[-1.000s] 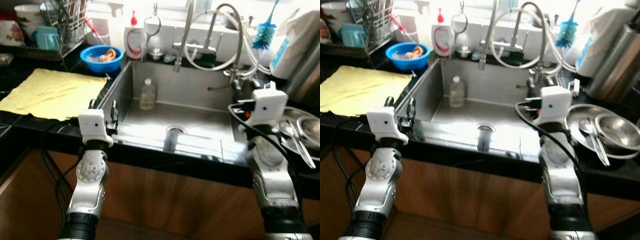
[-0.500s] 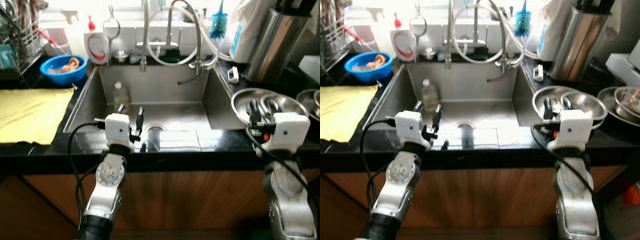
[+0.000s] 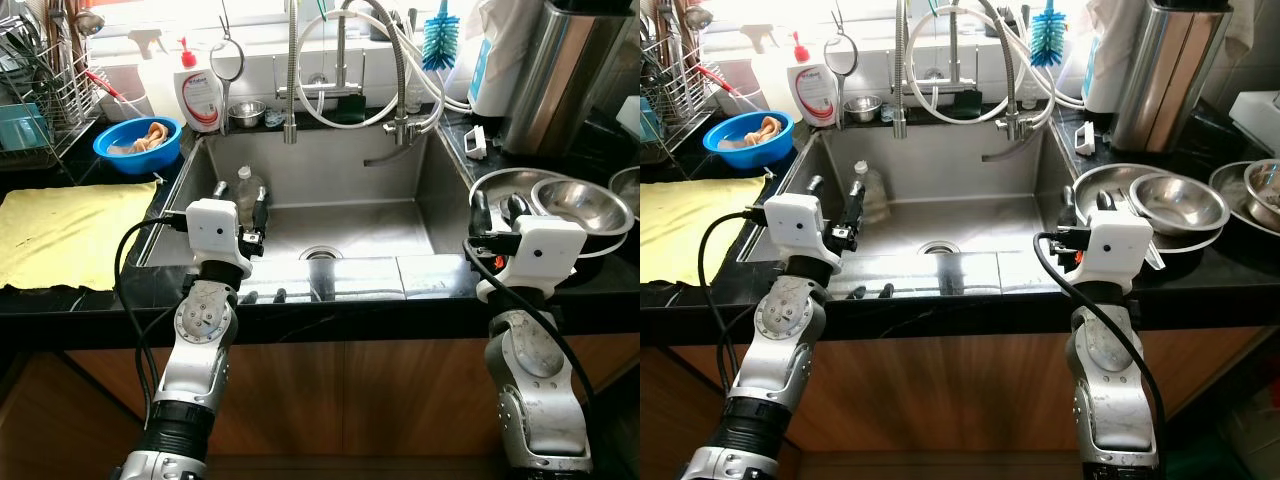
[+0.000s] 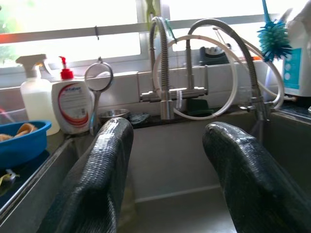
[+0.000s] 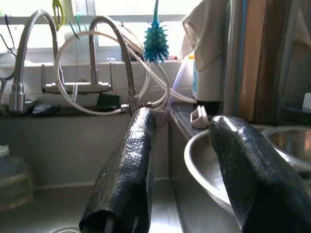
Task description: Kitchen organization
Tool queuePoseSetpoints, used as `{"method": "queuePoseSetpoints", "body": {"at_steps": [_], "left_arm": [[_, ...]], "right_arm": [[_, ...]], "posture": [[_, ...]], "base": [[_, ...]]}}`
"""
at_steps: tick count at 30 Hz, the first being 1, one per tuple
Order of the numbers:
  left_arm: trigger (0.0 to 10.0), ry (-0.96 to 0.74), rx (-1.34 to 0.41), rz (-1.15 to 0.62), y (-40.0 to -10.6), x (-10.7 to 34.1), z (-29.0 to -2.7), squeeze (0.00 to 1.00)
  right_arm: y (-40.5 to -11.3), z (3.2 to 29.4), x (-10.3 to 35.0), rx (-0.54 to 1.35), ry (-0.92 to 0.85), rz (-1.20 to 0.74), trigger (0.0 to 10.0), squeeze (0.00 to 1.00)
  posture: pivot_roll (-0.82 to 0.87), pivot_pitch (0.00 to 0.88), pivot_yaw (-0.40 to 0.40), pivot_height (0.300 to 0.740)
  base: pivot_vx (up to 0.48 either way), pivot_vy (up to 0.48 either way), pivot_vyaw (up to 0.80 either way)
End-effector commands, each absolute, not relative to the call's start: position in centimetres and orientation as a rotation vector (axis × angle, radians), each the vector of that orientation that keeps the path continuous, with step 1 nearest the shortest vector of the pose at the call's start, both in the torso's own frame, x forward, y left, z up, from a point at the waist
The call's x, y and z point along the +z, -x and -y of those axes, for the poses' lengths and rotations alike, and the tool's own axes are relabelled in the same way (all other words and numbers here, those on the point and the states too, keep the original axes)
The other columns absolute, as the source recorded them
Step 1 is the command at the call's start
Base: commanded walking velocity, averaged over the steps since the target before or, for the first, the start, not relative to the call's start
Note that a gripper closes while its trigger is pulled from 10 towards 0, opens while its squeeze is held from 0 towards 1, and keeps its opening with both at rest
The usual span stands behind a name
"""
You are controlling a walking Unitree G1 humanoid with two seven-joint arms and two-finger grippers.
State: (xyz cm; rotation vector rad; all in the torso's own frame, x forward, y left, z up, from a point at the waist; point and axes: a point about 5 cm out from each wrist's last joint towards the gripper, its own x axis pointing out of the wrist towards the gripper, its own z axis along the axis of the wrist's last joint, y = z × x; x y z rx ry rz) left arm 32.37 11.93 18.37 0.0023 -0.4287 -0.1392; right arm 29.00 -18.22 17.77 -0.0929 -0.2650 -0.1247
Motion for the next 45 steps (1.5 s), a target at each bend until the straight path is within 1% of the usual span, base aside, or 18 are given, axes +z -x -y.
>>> {"method": "queuePoseSetpoints", "body": {"at_steps": [1,4,6,8,12,15,21,25,29,34,37,41,43,45], "left_arm": [[10.0,-0.007,-0.163,0.425,-32.7,18.7,-11.5,0.00],[10.0,-0.018,-0.184,0.424,-33.1,18.6,-11.4,0.00],[10.0,-0.034,-0.190,0.422,-33.6,18.8,-11.9,0.00],[10.0,-0.038,-0.188,0.428,-33.7,19.1,-12.2,0.00],[10.0,-0.078,-0.173,0.426,-33.9,19.0,-13.0,0.00],[10.0,-0.066,-0.163,0.425,-33.8,18.9,-13.2,0.00],[10.0,-0.061,-0.198,0.411,-33.4,18.3,-12.4,0.00],[10.0,-0.038,-0.217,0.386,-33.1,17.6,-11.9,0.00],[10.0,-0.031,-0.218,0.378,-32.8,16.8,-11.6,0.00],[10.0,-0.014,-0.197,0.379,-32.4,16.4,-11.5,0.00],[10.0,-0.007,-0.173,0.373,-32.3,16.0,-11.7,0.00],[10.0,0.001,-0.166,0.376,-32.5,16.1,-11.9,0.00],[10.0,-0.015,-0.173,0.380,-32.7,16.3,-12.0,0.00],[10.0,-0.023,-0.177,0.383,-32.8,16.4,-12.1,0.00]], "right_arm": [[-29.3,17.8,18.2,-0.131,0.051,0.287,10.0,0.00],[-29.3,17.3,18.3,-0.129,0.063,0.301,10.0,0.00],[-28.8,17.1,17.9,-0.158,0.048,0.296,10.0,0.00],[-28.6,17.1,17.7,-0.173,0.044,0.299,10.0,0.00],[-28.4,17.2,17.3,-0.180,0.050,0.299,10.0,0.00],[-28.5,17.6,17.8,-0.162,0.062,0.316,10.0,0.00],[-28.6,18.3,17.2,-0.162,0.072,0.294,10.0,0.00],[-28.5,18.3,17.3,-0.141,0.093,0.291,10.0,0.00],[-28.5,19.5,17.0,-0.185,0.115,0.268,10.0,0.00],[-28.0,19.9,16.2,-0.157,0.155,0.236,10.0,0.00],[-27.7,20.1,15.9,-0.157,0.163,0.218,10.0,0.00],[-27.6,20.3,15.6,-0.178,0.156,0.210,10.0,0.00],[-27.6,20.2,15.3,-0.188,0.145,0.207,10.0,0.00],[-27.7,19.9,15.3,-0.183,0.149,0.207,10.0,0.00]], "posture": [[-0.28,0.000,0.170,0.740],[-0.30,0.000,0.189,0.740],[-0.31,0.000,0.223,0.740],[-0.31,0.000,0.230,0.740],[-0.31,0.000,0.232,0.740],[-0.29,0.000,0.222,0.740],[-0.29,0.000,0.206,0.740],[-0.29,0.000,0.180,0.740],[-0.31,0.000,0.145,0.740],[-0.31,0.000,0.106,0.740],[-0.31,0.000,0.101,0.740],[-0.31,0.000,0.115,0.740],[-0.31,0.000,0.132,0.740],[-0.31,0.000,0.131,0.740]], "base": [[0.000,0.454,-0.76],[0.000,0.451,-0.76],[0.000,0.407,-0.71],[0.000,0.338,-0.33],[0.000,0.000,0.00],[0.000,0.000,0.00],[0.000,0.000,0.00],[0.000,0.000,0.00],[0.000,0.000,0.00],[0.000,0.000,0.00],[0.000,0.000,0.00],[0.000,0.000,0.00],[0.000,0.000,0.00],[0.000,0.000,0.00]]}}
